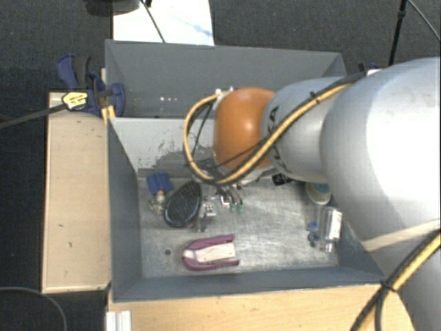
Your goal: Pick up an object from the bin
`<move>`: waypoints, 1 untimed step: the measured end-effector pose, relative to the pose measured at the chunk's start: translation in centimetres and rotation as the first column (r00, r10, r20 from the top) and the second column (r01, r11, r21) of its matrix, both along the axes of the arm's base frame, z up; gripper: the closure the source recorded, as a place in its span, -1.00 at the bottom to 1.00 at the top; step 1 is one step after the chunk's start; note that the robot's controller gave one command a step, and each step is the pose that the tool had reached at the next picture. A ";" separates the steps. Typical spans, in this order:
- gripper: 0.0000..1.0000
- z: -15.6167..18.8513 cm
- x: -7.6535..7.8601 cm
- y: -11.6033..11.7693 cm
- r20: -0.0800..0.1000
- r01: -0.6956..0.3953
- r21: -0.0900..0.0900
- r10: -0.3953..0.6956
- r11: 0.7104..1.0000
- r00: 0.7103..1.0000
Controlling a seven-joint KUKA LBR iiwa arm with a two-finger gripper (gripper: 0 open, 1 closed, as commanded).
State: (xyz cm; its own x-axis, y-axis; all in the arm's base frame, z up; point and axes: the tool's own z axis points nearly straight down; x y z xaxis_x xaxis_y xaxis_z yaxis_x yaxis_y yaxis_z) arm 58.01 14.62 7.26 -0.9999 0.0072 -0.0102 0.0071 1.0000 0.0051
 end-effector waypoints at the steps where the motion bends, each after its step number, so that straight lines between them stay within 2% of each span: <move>1: 1.00 0.2 0.2 -0.4 0.006 0.002 -0.001 -0.002 1.000 1.000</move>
Offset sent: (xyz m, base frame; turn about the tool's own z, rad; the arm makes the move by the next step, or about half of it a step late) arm 0.0000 0.0000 0.0000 0.0000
